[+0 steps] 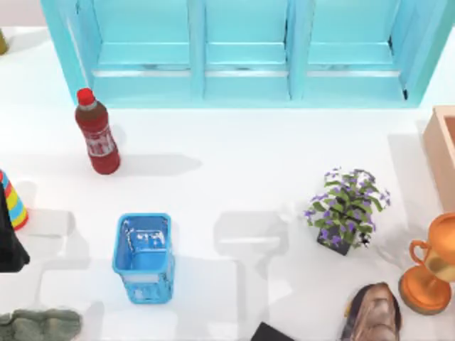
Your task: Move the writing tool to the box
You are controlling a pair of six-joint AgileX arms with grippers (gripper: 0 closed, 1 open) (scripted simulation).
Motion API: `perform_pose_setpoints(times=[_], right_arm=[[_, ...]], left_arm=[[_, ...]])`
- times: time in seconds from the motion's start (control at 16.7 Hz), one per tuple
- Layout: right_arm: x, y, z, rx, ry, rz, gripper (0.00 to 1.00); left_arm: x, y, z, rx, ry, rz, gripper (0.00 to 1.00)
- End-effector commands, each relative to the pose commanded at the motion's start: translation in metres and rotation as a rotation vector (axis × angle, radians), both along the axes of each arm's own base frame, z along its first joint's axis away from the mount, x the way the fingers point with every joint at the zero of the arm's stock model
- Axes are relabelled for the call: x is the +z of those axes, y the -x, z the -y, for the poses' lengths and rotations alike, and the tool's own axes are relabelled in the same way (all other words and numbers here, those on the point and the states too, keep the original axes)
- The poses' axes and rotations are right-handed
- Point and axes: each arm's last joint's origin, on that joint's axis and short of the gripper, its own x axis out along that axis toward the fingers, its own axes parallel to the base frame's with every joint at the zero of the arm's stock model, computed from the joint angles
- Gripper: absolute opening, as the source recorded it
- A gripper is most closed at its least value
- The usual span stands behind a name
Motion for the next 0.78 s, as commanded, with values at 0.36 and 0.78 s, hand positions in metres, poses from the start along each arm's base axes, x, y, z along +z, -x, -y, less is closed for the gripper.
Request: perform_pose_setpoints(times=[0.36,0.78], right_arm=[[0.0000,0.0000,0.0000,0.000,0.000,0.000,0.90],[0.0000,0.0000,0.0000,0.000,0.000,0.000,1.00]], left_arm=[[0.0000,0.0000,0.0000,0.000,0.000,0.000,1.00],[0.0000,0.0000,0.0000,0.000,0.000,0.000,1.00]])
